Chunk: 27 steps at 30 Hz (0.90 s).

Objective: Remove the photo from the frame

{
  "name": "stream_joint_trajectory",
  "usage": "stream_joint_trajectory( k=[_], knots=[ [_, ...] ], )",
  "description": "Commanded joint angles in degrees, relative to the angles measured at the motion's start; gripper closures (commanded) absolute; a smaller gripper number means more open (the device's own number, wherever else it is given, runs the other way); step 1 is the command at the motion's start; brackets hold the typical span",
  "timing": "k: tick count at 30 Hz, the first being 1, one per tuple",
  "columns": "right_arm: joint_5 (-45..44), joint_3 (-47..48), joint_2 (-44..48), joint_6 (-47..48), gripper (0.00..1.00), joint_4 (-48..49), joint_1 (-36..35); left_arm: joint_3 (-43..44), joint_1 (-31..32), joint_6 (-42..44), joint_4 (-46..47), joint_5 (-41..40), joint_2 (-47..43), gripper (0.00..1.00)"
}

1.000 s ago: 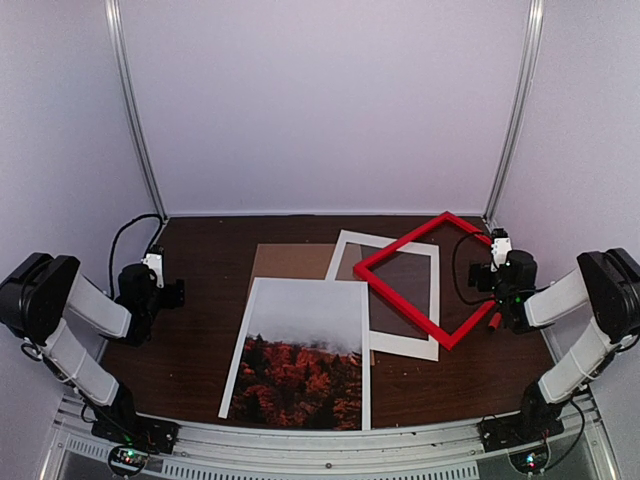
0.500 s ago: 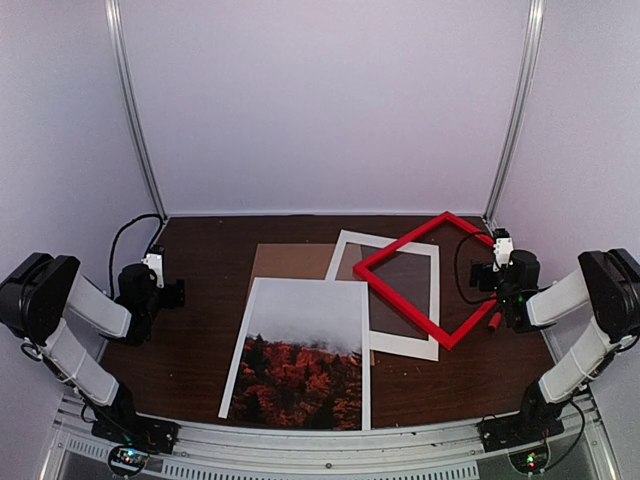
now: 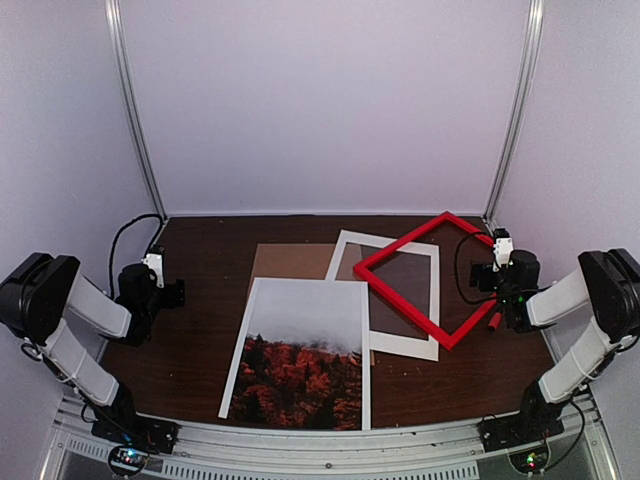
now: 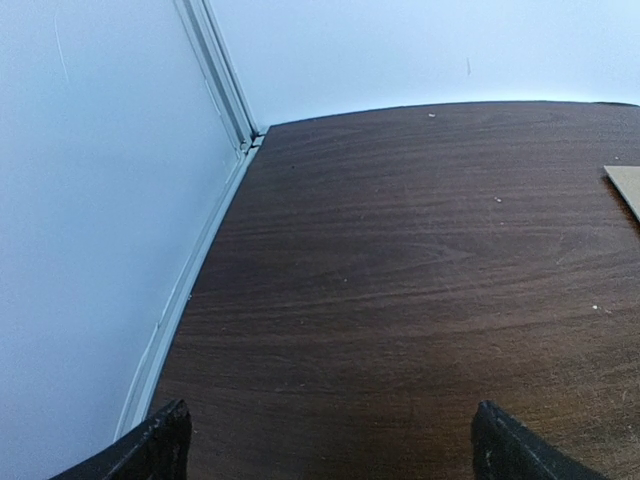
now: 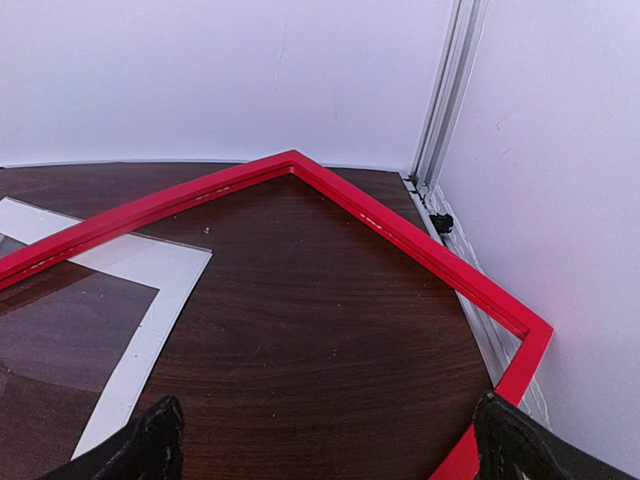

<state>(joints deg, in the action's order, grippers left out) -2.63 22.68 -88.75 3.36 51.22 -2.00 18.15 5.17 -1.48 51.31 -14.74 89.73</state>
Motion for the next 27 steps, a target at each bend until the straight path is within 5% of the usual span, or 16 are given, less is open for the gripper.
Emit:
stream_joint_trajectory(
  k=[1,27],
  knots=[
    [0.5,0.5,-0.4,0.1,0.0,0.8,0.3,0.8,-0.6,-0.7,2.3,0.5,0.4,0.02],
    [0.5,0.6,-0.4,0.1,0.0,0.7,0.3,0.8,-0.7,-0.6,2.3,0.5,0.4,0.02]
  ],
)
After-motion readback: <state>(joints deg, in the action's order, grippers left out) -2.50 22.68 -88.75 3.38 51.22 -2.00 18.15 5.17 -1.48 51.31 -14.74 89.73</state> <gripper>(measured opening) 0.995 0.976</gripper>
